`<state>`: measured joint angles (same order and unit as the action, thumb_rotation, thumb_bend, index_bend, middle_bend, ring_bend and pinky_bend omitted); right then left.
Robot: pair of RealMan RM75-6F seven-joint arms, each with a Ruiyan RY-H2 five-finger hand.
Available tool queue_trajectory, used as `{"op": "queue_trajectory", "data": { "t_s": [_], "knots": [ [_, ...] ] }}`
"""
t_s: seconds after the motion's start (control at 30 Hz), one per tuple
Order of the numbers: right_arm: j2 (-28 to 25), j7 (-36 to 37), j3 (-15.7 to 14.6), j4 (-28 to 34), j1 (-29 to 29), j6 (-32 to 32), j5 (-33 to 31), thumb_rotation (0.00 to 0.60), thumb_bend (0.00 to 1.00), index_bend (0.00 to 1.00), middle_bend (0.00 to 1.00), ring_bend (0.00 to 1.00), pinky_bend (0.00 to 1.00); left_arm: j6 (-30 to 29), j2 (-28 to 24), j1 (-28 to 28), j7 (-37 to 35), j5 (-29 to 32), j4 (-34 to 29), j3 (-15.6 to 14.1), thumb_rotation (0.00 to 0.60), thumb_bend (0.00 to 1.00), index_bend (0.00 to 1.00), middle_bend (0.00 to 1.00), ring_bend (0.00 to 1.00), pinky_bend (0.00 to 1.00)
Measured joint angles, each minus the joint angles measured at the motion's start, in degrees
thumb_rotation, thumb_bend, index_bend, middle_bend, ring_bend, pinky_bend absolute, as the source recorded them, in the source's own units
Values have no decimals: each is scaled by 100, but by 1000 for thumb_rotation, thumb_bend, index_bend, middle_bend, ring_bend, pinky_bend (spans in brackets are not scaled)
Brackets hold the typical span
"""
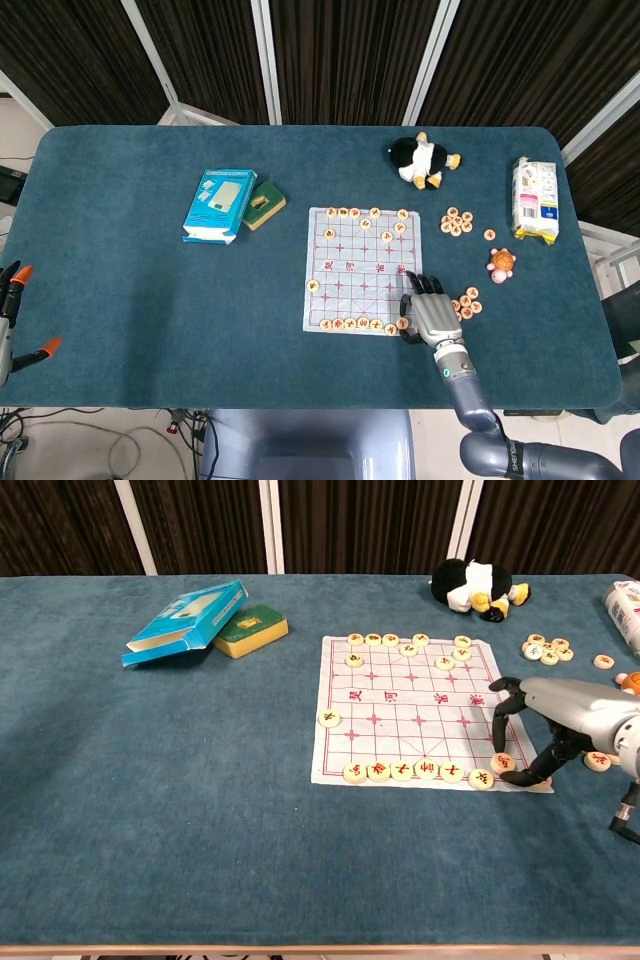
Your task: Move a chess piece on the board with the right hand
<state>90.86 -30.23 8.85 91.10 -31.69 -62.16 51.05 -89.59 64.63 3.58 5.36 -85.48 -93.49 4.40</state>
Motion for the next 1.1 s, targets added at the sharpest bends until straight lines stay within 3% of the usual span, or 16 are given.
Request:
{"op": "queue_trajectory", "data": {
  "t_s": [0.6,1.1],
  "knots": [
    [-120,-321,415,-344,-446,202,-676,600,346,529,0,7,23,4,15,3,39,5,-3,-2,600,48,5,0,0,51],
    [78,-129,460,-979,-657,517,-1074,600,346,529,0,8,23,-4,4,-1,23,21,-2,11,600,48,6,0,0,51]
  ]
}}
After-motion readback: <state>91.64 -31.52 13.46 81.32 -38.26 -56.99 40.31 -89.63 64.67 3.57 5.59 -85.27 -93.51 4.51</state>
